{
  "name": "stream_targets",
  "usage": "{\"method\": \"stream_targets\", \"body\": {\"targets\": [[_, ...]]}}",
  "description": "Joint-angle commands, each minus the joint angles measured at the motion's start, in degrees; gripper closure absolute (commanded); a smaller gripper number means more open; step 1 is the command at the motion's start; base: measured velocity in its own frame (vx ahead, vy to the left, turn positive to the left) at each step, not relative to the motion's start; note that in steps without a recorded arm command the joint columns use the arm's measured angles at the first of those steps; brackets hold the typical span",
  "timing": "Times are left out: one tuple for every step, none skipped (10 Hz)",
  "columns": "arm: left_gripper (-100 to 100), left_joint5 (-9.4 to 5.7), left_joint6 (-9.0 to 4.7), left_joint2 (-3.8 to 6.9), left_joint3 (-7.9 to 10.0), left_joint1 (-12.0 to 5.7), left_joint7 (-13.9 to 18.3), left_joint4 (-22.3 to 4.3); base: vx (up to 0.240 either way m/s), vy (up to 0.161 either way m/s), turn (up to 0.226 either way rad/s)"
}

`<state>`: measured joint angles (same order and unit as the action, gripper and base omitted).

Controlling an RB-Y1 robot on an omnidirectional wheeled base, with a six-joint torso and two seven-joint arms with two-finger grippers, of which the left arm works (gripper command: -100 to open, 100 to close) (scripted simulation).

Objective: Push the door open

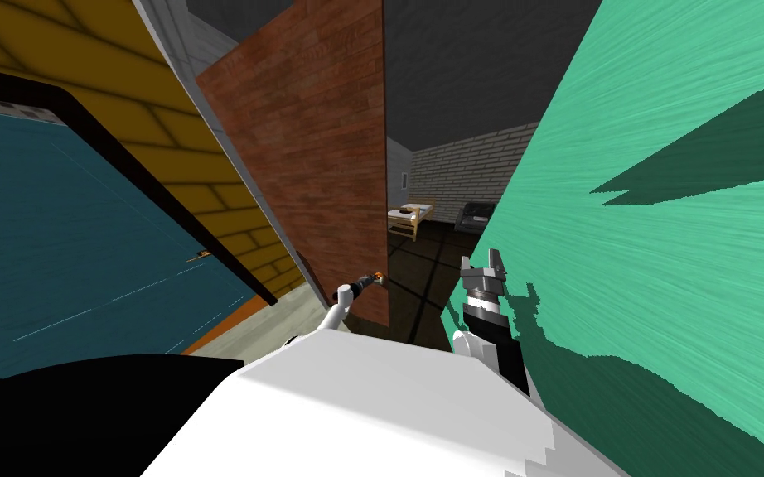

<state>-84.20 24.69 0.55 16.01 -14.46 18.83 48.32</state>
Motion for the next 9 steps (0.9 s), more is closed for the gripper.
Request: {"method": "stream_targets", "body": {"targets": [[100, 2.86, -0.94, 1.09, -1.36, 2.86, 2.86, 2.86, -0.007, -0.002, 0.000], [100, 4.57, -0.94, 1.09, -1.36, 3.96, 5.07, 3.15, 0.000, 0.000, 0.000], [100, 4.57, -0.94, 1.09, -1.36, 3.96, 5.27, 3.15, 0.005, 0.001, -0.003], [100, 7.91, -2.58, 0.63, -2.40, 3.04, 6.48, 5.35, 0.036, -0.019, -0.087], [100, 7.91, -2.58, 0.63, -2.40, 3.04, 6.48, 5.35, 0.053, -0.021, -0.048], [100, 8.54, -3.34, 0.77, -2.28, 3.09, 6.00, 5.21, 0.060, -0.013, -0.031], [100, 9.18, -4.12, 0.92, -2.16, 3.13, 5.51, 5.06, 0.056, -0.014, -0.035], [100, 10.08, -5.22, 1.08, -1.99, 3.20, 4.82, 4.85, 0.063, -0.007, -0.009], [100, 10.08, -5.22, 1.08, -1.99, 3.20, 4.82, 4.85, 0.042, -0.006, -0.024]]}}
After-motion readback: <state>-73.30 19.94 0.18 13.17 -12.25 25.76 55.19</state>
